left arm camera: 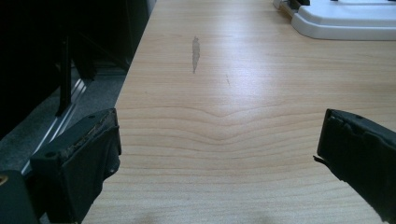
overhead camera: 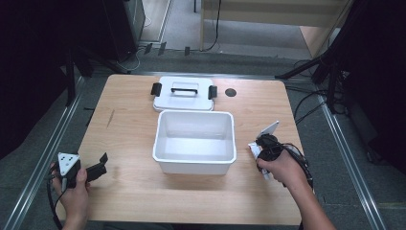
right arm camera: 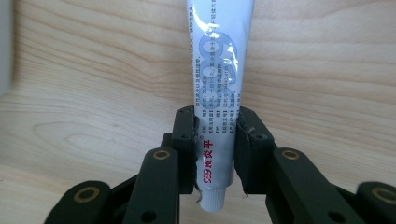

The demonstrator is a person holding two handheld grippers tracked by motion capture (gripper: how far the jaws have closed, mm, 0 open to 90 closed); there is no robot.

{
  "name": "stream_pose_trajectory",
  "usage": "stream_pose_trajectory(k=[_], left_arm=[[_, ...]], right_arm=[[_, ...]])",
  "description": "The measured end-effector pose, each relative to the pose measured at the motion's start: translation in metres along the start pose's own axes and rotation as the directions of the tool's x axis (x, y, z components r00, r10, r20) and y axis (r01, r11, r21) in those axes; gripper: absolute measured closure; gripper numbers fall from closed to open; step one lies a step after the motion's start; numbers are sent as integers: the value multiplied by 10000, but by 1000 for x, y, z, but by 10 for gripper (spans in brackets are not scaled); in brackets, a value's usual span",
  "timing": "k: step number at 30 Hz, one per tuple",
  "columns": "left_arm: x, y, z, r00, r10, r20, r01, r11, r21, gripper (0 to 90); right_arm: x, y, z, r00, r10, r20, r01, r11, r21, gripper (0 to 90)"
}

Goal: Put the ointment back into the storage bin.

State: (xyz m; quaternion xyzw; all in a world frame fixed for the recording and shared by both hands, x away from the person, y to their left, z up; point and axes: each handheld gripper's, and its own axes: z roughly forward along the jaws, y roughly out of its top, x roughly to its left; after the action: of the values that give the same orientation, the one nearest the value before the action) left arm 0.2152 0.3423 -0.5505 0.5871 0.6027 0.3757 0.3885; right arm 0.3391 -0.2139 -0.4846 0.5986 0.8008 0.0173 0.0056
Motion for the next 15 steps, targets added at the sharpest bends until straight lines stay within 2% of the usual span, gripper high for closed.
stream_pose_trajectory(k=[3,4,5,9,10,11,13,15], left_arm=[[0,0,0,10000,-12,7,12,10000,-4,0],[0,0,0,10000,-12,7,12,10000,-4,0],[0,0,0,10000,-40,48,40,10000,34,0],[0,0,0,10000,-14,10,14,10000,-11,0],[-1,0,0,10000,-5,7,5,10000,-22,0],[-1,0,0,10000,22,9,-22,10000,-32,0],[-1,0,0,10000,32,19,-32,10000,-38,0],[-1,0,0,10000,-1,40,2,10000,-42,0]], right_arm=[[0,2,-14,10000,-37,13,37,9998,-184,731],[0,2,-14,10000,-37,13,37,9998,-184,731],[0,5,-24,10000,-60,-41,59,9997,-248,731],[-1,10,-43,9996,-140,-244,129,9990,-425,731],[-1,10,-43,9996,-140,-244,129,9990,-425,731],[-1,14,-52,9994,-157,-318,141,9987,-488,731],[-1,16,-56,9993,-202,-323,185,9986,-505,731],[1,21,-67,9990,-294,-327,276,9981,-556,731]])
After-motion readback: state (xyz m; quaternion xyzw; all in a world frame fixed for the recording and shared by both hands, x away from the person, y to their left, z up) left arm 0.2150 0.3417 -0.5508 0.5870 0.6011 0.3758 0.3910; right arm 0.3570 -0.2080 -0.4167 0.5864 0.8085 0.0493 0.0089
